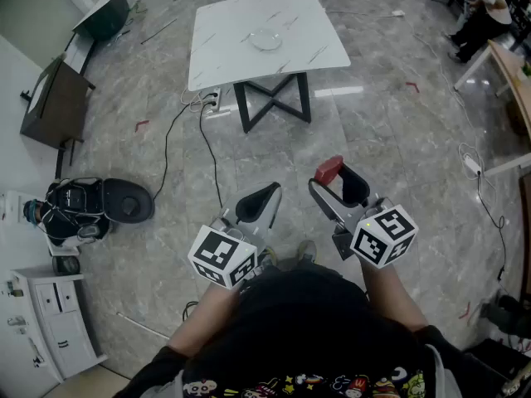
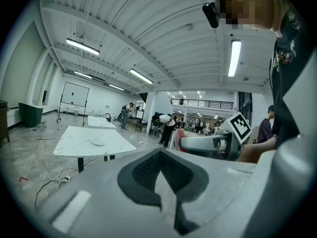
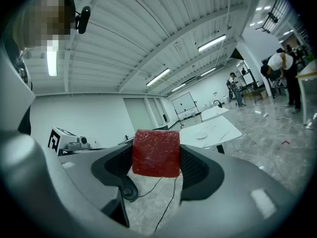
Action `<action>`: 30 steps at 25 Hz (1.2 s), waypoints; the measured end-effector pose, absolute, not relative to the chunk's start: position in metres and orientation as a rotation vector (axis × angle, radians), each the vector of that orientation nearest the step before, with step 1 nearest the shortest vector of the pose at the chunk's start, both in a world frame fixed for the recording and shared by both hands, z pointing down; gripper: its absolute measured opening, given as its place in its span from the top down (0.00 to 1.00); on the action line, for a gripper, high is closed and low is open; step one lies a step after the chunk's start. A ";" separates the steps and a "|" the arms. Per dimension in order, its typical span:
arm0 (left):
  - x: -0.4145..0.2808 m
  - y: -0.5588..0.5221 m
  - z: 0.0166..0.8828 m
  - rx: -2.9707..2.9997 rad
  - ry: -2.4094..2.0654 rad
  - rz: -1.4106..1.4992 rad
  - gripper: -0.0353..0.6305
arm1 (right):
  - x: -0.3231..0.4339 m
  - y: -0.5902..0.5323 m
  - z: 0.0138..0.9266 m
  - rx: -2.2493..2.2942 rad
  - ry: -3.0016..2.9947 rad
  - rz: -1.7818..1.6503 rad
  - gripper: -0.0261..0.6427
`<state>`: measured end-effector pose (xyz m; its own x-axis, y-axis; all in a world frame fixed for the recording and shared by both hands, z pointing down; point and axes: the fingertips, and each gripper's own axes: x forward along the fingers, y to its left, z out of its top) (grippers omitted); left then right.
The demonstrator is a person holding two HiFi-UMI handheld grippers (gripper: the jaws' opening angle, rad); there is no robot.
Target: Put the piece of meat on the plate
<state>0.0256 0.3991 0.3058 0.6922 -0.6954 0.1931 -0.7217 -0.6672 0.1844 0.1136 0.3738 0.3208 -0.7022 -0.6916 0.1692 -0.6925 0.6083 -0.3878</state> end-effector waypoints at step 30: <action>0.072 0.390 0.326 2.622 -1.215 0.197 0.95 | 0.164 0.372 0.337 1.122 -2.856 0.687 0.48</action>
